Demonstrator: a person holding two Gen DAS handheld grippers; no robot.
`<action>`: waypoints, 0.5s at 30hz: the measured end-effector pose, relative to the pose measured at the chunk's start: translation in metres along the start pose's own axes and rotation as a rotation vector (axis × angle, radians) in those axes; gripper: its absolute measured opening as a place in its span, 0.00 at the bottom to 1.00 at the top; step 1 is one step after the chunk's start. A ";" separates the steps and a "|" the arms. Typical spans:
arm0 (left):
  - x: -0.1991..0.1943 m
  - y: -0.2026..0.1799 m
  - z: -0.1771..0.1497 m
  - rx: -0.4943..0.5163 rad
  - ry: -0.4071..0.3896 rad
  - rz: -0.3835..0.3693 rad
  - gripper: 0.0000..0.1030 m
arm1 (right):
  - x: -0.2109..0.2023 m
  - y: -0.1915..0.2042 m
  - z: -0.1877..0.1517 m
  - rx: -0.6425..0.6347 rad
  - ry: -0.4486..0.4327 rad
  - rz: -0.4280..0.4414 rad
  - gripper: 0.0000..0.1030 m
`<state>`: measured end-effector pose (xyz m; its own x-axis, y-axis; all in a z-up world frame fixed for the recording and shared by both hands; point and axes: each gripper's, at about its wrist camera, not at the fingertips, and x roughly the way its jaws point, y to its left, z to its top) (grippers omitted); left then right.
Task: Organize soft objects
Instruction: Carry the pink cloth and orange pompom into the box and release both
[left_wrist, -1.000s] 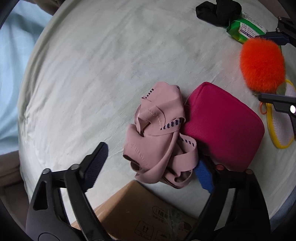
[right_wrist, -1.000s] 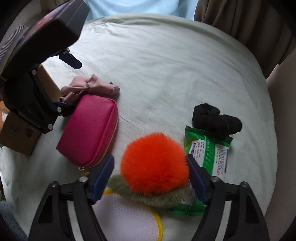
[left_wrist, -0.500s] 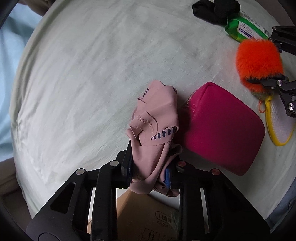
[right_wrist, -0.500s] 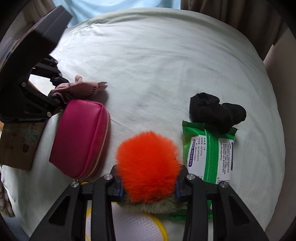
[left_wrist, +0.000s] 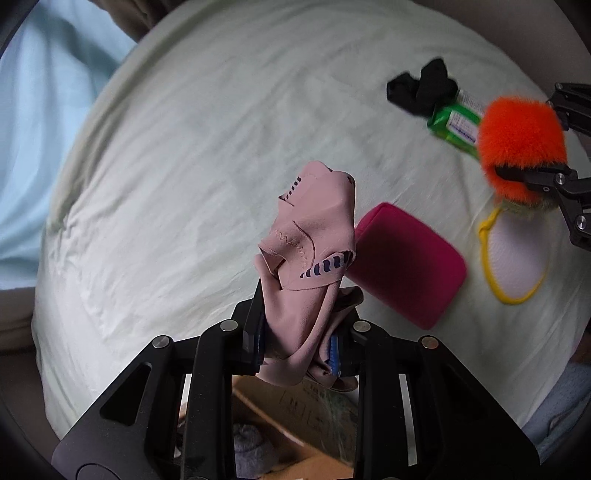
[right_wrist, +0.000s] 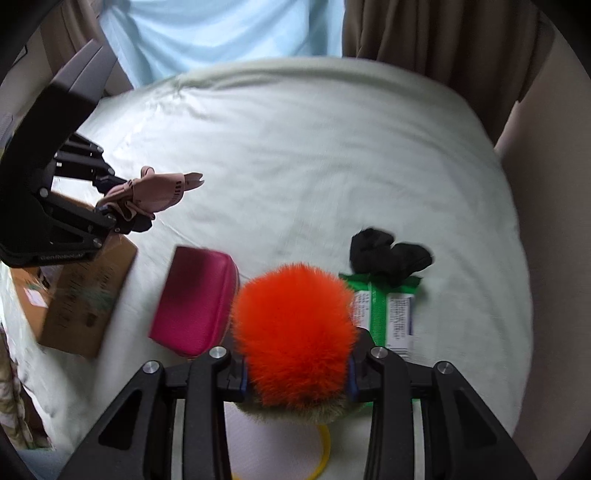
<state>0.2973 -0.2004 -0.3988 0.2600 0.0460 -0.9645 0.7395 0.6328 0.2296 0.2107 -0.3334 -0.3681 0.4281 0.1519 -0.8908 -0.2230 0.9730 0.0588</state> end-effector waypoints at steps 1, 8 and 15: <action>-0.009 0.002 0.003 -0.006 -0.007 0.003 0.22 | -0.012 0.000 0.003 0.007 -0.014 -0.003 0.33; -0.093 -0.001 -0.005 -0.107 -0.098 0.019 0.22 | -0.088 0.008 0.009 0.027 -0.094 -0.006 0.33; -0.168 0.015 -0.045 -0.337 -0.173 -0.022 0.22 | -0.154 0.038 0.019 0.010 -0.149 0.013 0.33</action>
<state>0.2365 -0.1639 -0.2390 0.3688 -0.0834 -0.9257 0.5081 0.8521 0.1257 0.1527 -0.3166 -0.2206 0.5509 0.1879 -0.8131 -0.2211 0.9724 0.0750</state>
